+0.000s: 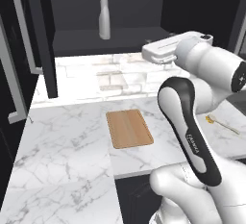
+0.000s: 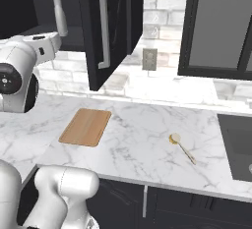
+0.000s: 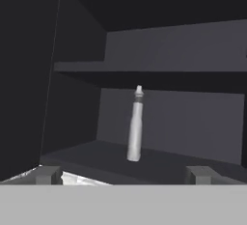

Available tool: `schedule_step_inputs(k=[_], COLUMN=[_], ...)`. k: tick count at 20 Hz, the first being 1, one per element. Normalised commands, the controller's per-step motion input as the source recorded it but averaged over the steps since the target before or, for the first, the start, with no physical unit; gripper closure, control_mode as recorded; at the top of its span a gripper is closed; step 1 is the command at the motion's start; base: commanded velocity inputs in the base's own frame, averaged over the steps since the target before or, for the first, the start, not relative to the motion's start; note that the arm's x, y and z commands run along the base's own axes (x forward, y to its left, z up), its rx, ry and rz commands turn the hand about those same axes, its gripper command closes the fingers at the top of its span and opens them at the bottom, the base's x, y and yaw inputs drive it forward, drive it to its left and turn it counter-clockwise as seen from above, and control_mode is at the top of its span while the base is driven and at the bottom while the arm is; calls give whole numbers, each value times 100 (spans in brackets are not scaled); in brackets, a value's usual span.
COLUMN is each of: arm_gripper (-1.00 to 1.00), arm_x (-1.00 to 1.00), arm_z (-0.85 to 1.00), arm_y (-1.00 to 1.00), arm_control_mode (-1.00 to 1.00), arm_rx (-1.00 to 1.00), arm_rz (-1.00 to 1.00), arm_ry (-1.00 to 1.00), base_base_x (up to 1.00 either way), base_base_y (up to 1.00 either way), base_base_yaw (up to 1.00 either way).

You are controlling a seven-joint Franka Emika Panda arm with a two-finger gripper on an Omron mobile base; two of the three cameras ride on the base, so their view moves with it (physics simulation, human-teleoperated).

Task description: Grab the spray bottle from the cabinet, then place it next to the cutting board for sanitizing. Then grab the dish brush from the countertop next to the sink and place it next to the cutting board.

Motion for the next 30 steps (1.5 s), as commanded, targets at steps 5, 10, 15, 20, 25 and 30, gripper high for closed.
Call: schedule_step_inputs(k=[5,10,15,20,25,30], arm_gripper=[-100,-100,-100,-100,-100,-100], arm_x=[44,45,30,38,29,38], arm_z=[0,0,5,15,17,22], arm_y=[13,12,7,21,20,10], arm_control_mode=[-100,-100,-100,-100,-100,-100], arm_rx=[-1,-1,0,0,0,0], arm_rz=[0,-2,-7,-7,-7,0], arm_ry=[12,11,0,0,-2,0], base_base_x=[0,0,0,0,0,0], base_base_y=[0,0,0,0,0,0], base_base_yaw=[0,0,0,0,0,0])
